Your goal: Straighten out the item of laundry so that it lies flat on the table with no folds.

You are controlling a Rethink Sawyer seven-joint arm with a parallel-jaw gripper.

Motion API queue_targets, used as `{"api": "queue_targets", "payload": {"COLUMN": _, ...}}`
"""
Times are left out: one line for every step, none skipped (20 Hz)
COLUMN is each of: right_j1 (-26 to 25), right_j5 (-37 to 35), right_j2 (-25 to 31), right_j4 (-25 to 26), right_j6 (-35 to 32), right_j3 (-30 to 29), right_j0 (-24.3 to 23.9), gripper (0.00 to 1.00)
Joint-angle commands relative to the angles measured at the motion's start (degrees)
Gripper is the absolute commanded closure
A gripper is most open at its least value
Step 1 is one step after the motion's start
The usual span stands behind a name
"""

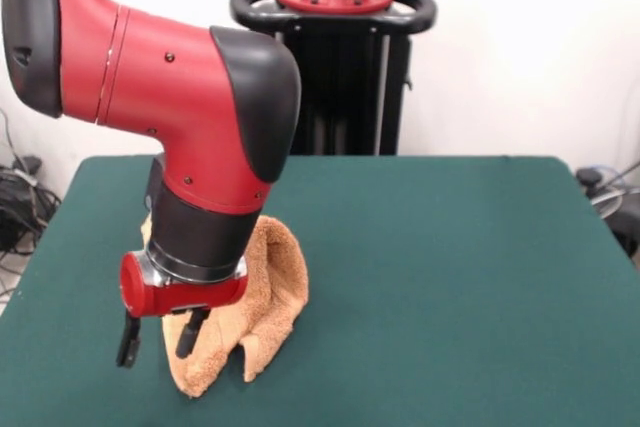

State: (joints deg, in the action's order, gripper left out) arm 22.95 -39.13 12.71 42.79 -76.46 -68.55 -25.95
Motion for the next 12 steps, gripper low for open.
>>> {"api": "queue_targets", "payload": {"right_j1": -2.2, "right_j5": -3.6, "right_j2": -2.7, "right_j4": 3.2, "right_j6": 0.5, "right_j3": 0.6, "right_j0": 2.0, "gripper": 0.00}}
{"api": "queue_targets", "payload": {"right_j1": -2.1, "right_j5": -3.7, "right_j2": -3.0, "right_j4": 3.2, "right_j6": 0.2, "right_j3": 0.6, "right_j0": 2.3, "gripper": 0.00}}
{"api": "queue_targets", "payload": {"right_j1": -1.7, "right_j5": -3.4, "right_j2": -3.3, "right_j4": 3.0, "right_j6": 0.0, "right_j3": 0.0, "right_j0": 2.4, "gripper": 0.00}}
{"api": "queue_targets", "payload": {"right_j1": -1.6, "right_j5": -3.4, "right_j2": -3.6, "right_j4": 3.0, "right_j6": -0.2, "right_j3": -0.1, "right_j0": 2.7, "gripper": 0.00}}
{"api": "queue_targets", "payload": {"right_j1": -1.8, "right_j5": -3.2, "right_j2": -4.0, "right_j4": 3.0, "right_j6": -0.3, "right_j3": -0.1, "right_j0": 2.8, "gripper": 0.00}}
{"api": "queue_targets", "payload": {"right_j1": -1.8, "right_j5": -3.1, "right_j2": -4.2, "right_j4": 2.8, "right_j6": -0.4, "right_j3": -0.2, "right_j0": 2.9, "gripper": 0.00}}
{"api": "queue_targets", "payload": {"right_j1": -2.3, "right_j5": -3.2, "right_j2": -4.4, "right_j4": 2.8, "right_j6": -0.5, "right_j3": 0.3, "right_j0": 3.1, "gripper": 0.00}}
{"api": "queue_targets", "payload": {"right_j1": -2.7, "right_j5": -3.1, "right_j2": -4.7, "right_j4": 2.8, "right_j6": -0.6, "right_j3": 0.6, "right_j0": 3.3, "gripper": 0.00}}
{"api": "queue_targets", "payload": {"right_j1": -3.0, "right_j5": -3.0, "right_j2": -5.0, "right_j4": 2.8, "right_j6": -0.8, "right_j3": 0.8, "right_j0": 3.4, "gripper": 0.00}}
{"api": "queue_targets", "payload": {"right_j1": -3.3, "right_j5": -2.8, "right_j2": -5.1, "right_j4": 2.7, "right_j6": -0.8, "right_j3": 0.9, "right_j0": 3.4, "gripper": 0.00}}
{"api": "queue_targets", "payload": {"right_j1": -3.8, "right_j5": -2.6, "right_j2": -5.3, "right_j4": 2.9, "right_j6": -0.9, "right_j3": 1.2, "right_j0": 3.4, "gripper": 0.00}}
{"api": "queue_targets", "payload": {"right_j1": -4.2, "right_j5": -2.5, "right_j2": -5.4, "right_j4": 2.9, "right_j6": -0.7, "right_j3": 1.4, "right_j0": 3.4, "gripper": 0.00}}
